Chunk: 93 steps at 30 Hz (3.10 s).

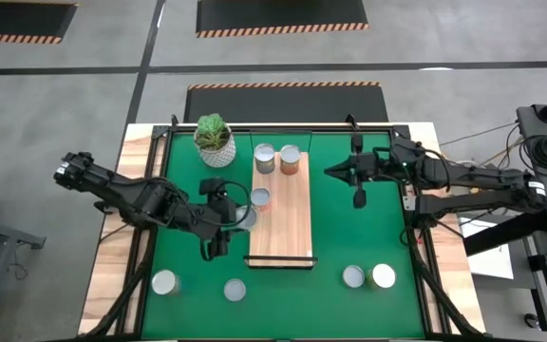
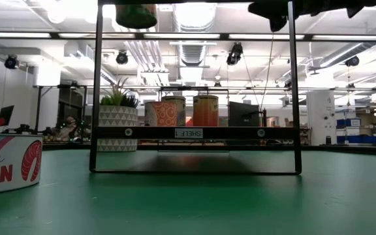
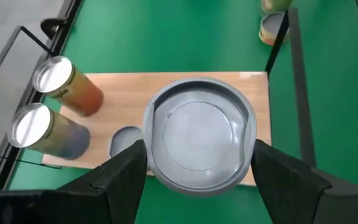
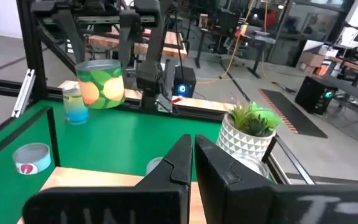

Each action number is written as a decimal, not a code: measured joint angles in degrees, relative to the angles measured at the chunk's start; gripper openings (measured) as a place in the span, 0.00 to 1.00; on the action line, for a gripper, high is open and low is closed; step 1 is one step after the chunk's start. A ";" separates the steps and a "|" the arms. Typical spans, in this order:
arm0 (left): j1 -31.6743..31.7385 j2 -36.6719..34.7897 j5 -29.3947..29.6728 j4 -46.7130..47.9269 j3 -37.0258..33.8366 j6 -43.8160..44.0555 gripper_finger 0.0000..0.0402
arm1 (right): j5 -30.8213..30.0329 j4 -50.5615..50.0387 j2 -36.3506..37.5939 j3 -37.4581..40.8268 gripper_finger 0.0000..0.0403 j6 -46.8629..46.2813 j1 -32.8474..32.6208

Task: Pick and place cans onto a shelf
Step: Put the canned peaches on the shelf

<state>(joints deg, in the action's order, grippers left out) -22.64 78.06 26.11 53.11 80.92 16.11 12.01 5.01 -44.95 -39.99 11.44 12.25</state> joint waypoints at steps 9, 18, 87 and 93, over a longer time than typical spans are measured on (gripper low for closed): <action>2.67 0.81 -0.29 -5.78 -4.27 -0.40 0.62 | 0.00 1.26 0.81 0.33 0.02 2.00 0.02; 8.61 4.02 -2.08 -20.14 -12.50 -2.27 0.62 | 0.00 4.65 -1.74 0.35 0.02 3.45 0.04; 9.95 17.16 -2.82 -33.69 -17.55 5.62 0.73 | -0.11 4.68 -1.99 0.37 0.02 5.07 0.15; 9.95 17.10 -2.60 -34.12 -17.55 2.69 0.80 | -0.11 4.68 -1.99 0.37 0.02 5.07 0.15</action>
<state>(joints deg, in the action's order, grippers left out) -12.69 95.17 23.52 18.99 63.37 18.81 11.90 9.69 -46.94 -39.62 16.51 12.40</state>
